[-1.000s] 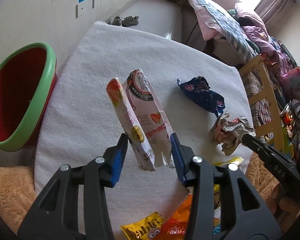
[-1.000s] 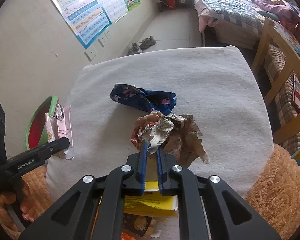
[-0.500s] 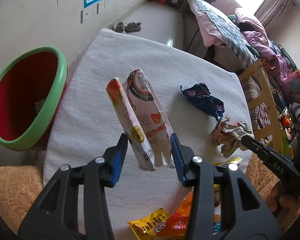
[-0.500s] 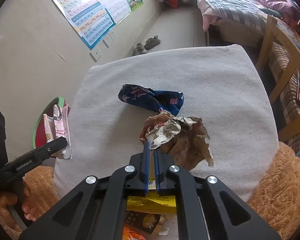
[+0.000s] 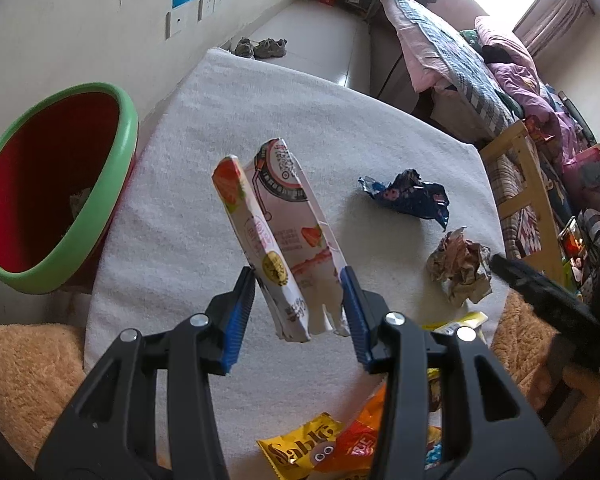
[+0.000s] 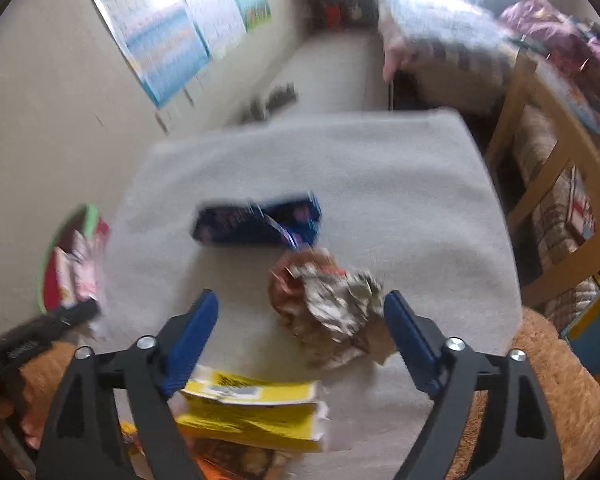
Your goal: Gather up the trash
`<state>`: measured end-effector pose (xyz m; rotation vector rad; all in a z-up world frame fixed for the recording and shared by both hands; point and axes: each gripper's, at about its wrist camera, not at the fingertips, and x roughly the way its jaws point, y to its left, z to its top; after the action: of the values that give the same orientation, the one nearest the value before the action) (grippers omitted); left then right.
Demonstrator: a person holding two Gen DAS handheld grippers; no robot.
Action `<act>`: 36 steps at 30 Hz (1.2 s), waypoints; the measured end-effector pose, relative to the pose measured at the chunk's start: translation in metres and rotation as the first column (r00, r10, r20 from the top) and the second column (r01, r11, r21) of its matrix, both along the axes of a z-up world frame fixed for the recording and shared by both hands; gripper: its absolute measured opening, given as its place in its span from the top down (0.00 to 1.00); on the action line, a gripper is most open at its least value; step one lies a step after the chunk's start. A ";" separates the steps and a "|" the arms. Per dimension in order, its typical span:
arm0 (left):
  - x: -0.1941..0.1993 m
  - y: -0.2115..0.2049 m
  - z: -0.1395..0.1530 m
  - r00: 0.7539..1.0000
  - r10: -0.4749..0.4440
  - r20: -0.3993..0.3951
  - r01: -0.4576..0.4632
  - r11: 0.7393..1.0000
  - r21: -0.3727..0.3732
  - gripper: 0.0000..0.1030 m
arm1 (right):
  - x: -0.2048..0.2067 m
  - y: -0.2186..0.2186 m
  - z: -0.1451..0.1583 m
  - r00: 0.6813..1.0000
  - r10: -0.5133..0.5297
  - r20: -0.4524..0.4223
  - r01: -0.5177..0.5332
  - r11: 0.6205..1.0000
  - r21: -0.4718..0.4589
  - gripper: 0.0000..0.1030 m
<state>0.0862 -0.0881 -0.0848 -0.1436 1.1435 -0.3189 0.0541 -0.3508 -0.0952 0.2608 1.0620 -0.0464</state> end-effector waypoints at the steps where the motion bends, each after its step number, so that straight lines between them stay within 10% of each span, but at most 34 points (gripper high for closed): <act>1: 0.000 0.000 0.000 1.000 -0.001 0.001 0.001 1.000 0.000 0.59 | 0.004 -0.001 -0.008 1.000 -0.008 -0.017 0.008 1.000 -0.010 0.20; 9: -0.001 0.003 -0.001 1.000 0.003 0.002 -0.003 1.000 0.005 0.59 | 0.006 0.005 -0.021 0.998 0.021 -0.065 -0.019 0.999 0.041 0.76; 36: 0.007 0.107 0.023 0.969 0.220 0.107 -0.228 0.972 0.058 0.59 | 0.026 0.161 0.073 0.922 0.353 0.159 -0.371 0.923 0.100 0.75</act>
<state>0.0929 0.0185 -0.0616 -0.1913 1.0262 -0.0839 0.0806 -0.1895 -0.0220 0.1763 0.9617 0.3720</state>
